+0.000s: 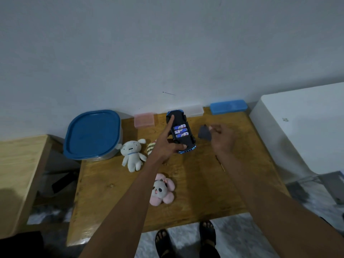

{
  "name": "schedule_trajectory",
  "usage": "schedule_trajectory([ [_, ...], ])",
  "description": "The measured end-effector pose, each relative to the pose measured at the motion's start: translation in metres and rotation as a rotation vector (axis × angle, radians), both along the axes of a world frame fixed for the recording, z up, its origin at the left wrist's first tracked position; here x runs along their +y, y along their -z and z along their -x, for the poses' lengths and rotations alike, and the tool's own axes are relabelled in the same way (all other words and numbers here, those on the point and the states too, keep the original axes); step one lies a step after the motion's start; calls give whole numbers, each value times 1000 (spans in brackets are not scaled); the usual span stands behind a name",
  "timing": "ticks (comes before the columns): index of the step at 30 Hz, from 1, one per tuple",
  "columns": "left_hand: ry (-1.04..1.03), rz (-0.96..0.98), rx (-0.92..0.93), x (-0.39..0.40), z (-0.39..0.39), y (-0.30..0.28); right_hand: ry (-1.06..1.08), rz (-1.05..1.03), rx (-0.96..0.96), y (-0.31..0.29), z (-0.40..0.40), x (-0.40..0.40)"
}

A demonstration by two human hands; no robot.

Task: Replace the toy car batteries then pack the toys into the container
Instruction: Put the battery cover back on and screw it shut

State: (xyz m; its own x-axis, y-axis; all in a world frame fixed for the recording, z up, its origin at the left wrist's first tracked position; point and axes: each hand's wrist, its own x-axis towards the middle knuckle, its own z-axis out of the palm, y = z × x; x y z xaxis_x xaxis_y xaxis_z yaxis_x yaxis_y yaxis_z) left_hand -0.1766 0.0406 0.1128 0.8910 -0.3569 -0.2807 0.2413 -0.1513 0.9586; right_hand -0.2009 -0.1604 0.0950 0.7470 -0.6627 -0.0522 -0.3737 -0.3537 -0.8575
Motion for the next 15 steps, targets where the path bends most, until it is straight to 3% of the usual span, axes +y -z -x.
schedule_trajectory([
  [3,8,-4,-22,2,-1,-2,5,-91,-147,-33,-20,2],
  [6,12,0,-16,2,-1,-2,-124,-209,-202,-57,-31,5],
  [10,35,5,-12,-1,-1,-1,-427,-212,-95,-70,-38,15],
  [15,47,28,4,0,-2,1,-559,-162,-44,-60,-37,24],
])
